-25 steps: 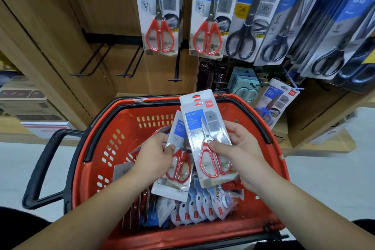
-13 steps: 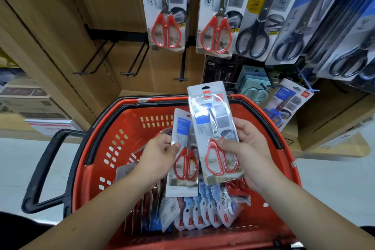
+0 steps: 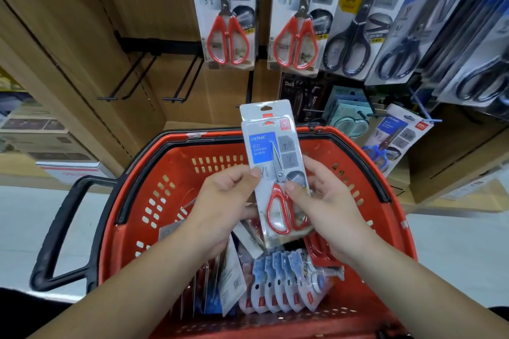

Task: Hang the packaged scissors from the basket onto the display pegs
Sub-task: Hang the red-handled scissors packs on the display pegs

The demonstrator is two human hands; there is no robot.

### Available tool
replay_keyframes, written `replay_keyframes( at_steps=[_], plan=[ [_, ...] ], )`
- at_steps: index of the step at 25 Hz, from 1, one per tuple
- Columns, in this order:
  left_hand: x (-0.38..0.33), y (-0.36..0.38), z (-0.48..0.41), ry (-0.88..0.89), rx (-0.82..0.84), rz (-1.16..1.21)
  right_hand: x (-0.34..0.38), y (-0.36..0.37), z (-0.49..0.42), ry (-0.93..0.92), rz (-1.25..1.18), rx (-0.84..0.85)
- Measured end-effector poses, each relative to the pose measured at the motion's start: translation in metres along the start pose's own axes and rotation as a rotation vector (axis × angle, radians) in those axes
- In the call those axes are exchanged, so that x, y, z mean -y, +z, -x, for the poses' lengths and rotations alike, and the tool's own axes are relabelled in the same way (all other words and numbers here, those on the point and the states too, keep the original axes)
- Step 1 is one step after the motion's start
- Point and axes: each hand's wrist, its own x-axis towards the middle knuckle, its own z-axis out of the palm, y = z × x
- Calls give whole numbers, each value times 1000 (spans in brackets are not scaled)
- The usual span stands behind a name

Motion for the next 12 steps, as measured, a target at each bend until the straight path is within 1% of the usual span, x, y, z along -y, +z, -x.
replay_keyframes(
  at_steps=[2, 4, 8, 10, 12],
  plan=[
    [-1, -1, 0, 33, -33, 12, -1, 3, 0, 16, 75, -45],
    [-1, -1, 0, 35, -56, 39, -4, 7, 1, 56, 112, -53],
    [-1, -6, -1, 6, -97, 84, -8, 7, -2, 129, 134, 7],
    [0, -6, 0, -13, -113, 88, -11, 7, -4, 104, 230, -27],
    [3, -5, 1, -34, -128, 89, -10, 9, 0, 16, 334, -107]
  ],
)
